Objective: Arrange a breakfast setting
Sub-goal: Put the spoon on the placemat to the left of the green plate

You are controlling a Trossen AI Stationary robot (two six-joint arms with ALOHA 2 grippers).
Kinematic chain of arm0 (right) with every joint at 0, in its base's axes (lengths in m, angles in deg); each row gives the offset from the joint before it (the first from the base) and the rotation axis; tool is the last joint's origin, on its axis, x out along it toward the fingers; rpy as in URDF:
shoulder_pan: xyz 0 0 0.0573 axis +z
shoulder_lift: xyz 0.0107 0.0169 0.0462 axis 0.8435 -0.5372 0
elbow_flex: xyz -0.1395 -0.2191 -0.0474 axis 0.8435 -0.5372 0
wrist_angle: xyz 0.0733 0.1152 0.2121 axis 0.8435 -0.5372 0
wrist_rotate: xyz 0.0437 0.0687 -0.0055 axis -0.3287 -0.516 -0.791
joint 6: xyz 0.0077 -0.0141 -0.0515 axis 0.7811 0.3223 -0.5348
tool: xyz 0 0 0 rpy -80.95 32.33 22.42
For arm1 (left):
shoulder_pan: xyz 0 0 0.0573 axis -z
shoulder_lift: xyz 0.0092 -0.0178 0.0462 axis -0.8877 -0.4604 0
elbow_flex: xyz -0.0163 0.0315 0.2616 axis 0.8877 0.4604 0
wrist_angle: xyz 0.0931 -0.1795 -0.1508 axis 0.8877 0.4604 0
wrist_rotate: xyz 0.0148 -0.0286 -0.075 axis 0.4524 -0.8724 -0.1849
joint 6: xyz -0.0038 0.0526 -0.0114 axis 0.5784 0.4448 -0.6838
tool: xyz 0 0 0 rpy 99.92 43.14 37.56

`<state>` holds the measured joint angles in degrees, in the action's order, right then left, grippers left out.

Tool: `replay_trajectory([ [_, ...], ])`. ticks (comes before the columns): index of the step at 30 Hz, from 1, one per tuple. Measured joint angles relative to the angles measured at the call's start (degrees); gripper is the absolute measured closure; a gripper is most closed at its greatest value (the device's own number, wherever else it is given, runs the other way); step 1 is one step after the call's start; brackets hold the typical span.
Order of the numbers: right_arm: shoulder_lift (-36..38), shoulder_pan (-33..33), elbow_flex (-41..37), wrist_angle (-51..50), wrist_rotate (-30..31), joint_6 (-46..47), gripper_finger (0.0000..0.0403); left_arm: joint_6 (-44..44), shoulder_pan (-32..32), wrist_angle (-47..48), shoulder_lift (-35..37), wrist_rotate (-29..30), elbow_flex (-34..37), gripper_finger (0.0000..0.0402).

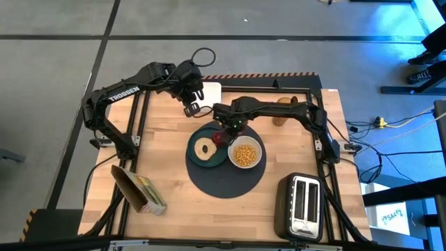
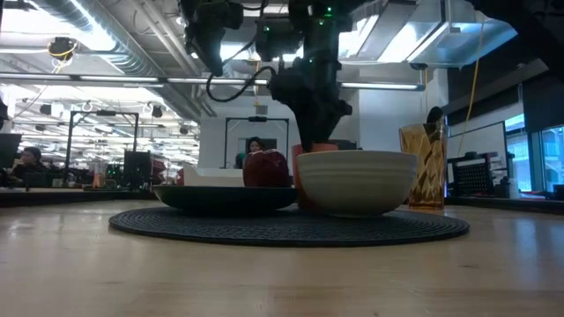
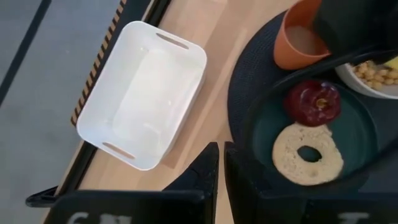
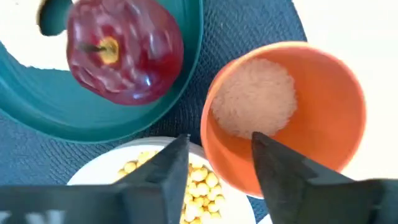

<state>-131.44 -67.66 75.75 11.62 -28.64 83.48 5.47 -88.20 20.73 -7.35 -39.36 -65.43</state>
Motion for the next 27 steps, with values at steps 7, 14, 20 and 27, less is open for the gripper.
replay_trajectory([
  [7, 1.25, -0.19, 7.77, -4.05, 0.51, -2.94, 0.0185, -0.09, -0.33, -0.02, 0.00, 1.91, 0.00, 0.0383],
  [14, 4.63, -4.23, 11.50, -14.09, 7.60, -6.07, 0.0180, -1.09, -1.56, 0.55, 1.96, 0.53, 0.04, 0.0383],
  [20, 11.49, -14.20, 11.46, -20.45, 11.60, -7.56, 0.0180, -1.75, -3.84, -1.50, 6.40, -1.90, 0.03, 0.0383],
  [27, 17.73, -27.77, 11.45, -20.47, 9.17, -8.01, 0.0180, -3.76, -2.95, -3.50, 8.37, -3.26, 0.02, 0.0383],
])
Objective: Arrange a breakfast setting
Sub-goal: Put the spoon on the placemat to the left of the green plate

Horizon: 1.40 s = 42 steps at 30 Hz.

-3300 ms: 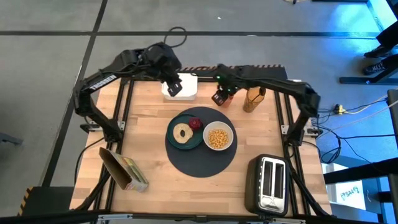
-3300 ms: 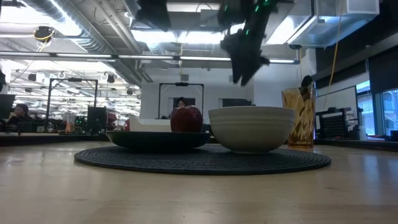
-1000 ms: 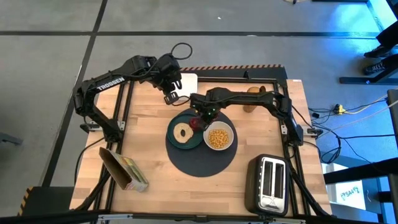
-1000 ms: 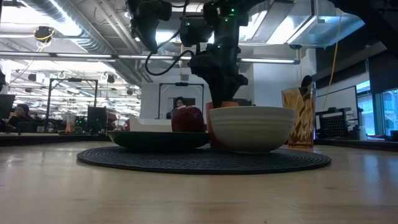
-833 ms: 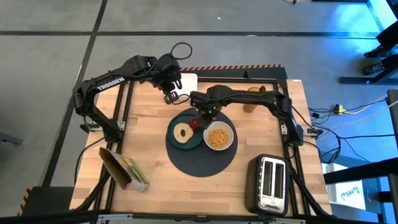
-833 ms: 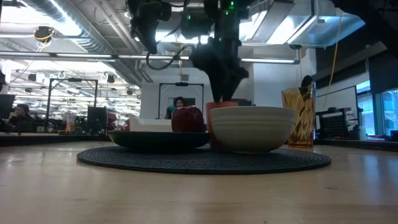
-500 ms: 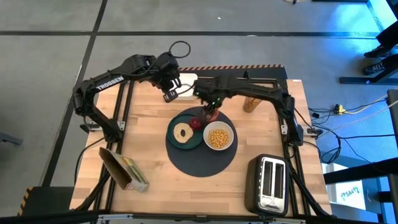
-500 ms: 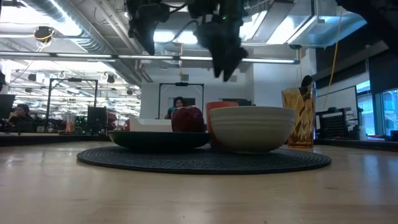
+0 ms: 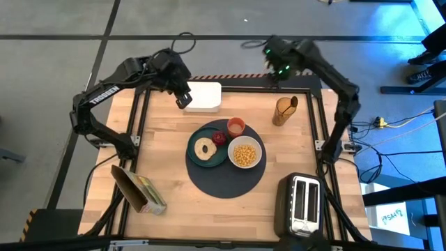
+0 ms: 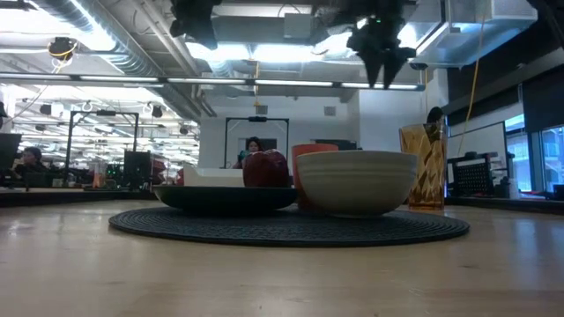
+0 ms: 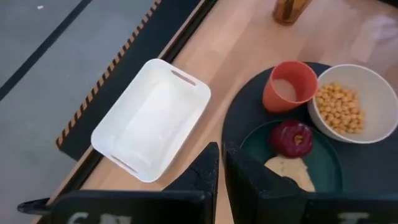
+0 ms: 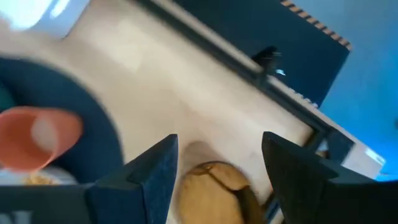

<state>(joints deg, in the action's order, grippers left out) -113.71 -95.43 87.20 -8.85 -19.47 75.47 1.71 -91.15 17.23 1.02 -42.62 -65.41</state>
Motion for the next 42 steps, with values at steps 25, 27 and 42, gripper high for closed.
replay_trajectory([
  [25, 21.37, -7.86, -40.94, 12.43, -4.49, 1.01, 0.0232, -1.48, 5.23, -27.10, -0.02, -7.41, 15.72, 0.0383],
  [27, 21.37, -7.86, -42.16, 14.92, -4.41, 1.05, 0.0239, 0.92, 5.22, -27.98, -0.02, -6.84, 15.72, 0.0383],
  [42, 23.33, -7.81, -41.35, 10.39, -4.12, 2.22, 0.0390, -1.06, 5.71, -27.59, -0.02, -6.84, 15.72, 0.0383],
])
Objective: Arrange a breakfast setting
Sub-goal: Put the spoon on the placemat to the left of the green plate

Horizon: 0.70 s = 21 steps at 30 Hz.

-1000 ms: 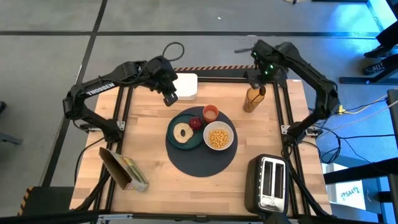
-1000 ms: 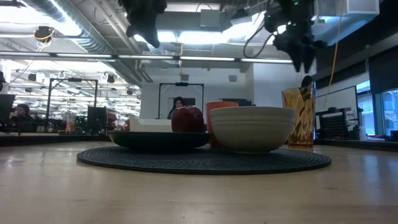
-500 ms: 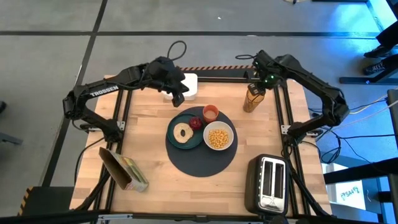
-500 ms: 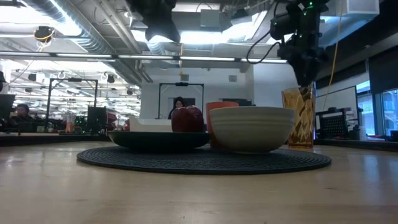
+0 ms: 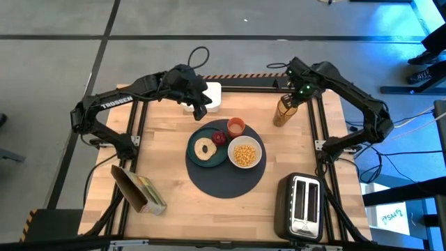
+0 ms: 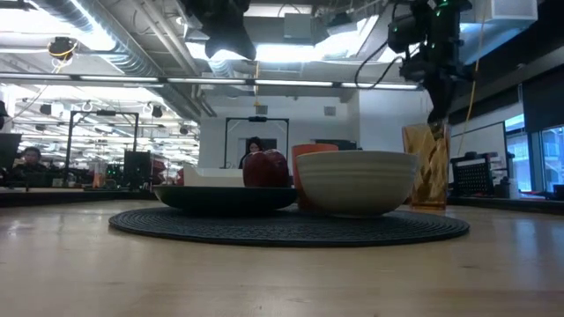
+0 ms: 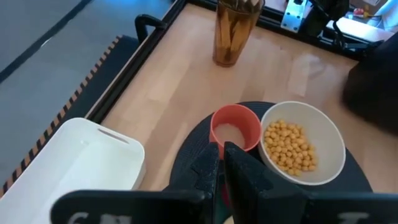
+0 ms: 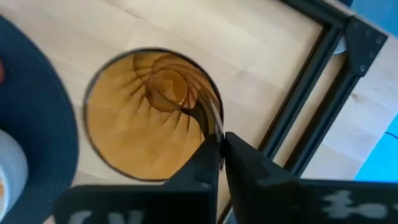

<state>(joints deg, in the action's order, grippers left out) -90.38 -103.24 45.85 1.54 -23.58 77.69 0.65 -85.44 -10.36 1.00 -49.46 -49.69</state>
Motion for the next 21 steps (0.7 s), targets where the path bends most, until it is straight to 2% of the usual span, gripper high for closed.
replay_trajectory([
  [11, 1.89, 0.01, 17.04, -6.65, -0.33, -0.75, 0.0401, -0.27, 0.02, -0.63, 0.00, -0.09, 0.00, 0.0383],
  [21, 1.82, 0.00, 23.77, -9.58, -0.57, -3.03, 0.0402, -0.28, 0.57, -3.18, 0.00, -1.19, 0.00, 0.0383],
])
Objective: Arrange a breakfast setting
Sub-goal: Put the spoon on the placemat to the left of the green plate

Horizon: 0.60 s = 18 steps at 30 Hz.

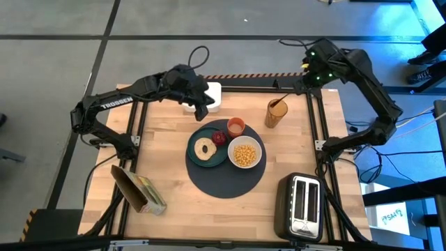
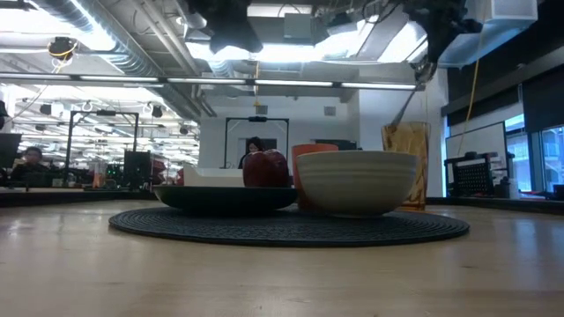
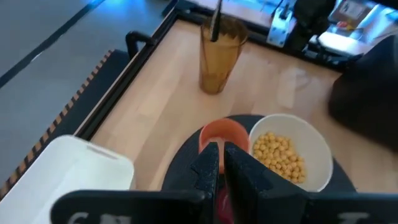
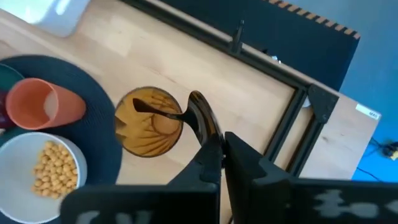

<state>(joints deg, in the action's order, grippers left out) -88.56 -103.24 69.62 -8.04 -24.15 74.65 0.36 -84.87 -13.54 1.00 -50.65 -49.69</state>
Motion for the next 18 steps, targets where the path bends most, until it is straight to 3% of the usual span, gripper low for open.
replay_trajectory([
  [4, -0.02, 0.00, 5.06, -0.84, -1.13, -0.03, 0.0402, 0.73, -0.04, -3.36, 0.00, -3.49, 0.00, 0.0383],
  [9, -0.23, 1.23, 9.96, 0.54, -12.39, -1.51, 0.0403, 2.92, 0.00, -12.18, 0.00, -10.05, 0.00, 0.0383],
  [14, -2.12, 11.31, 8.61, 7.22, -18.55, -1.26, 0.0403, -7.40, -0.61, -20.82, 0.00, -19.24, -0.02, 0.0372],
  [18, -5.21, 20.14, 8.50, 14.98, -18.67, -2.48, 0.0403, -12.24, -0.69, -21.20, -0.34, -23.97, -0.02, 0.0327],
])
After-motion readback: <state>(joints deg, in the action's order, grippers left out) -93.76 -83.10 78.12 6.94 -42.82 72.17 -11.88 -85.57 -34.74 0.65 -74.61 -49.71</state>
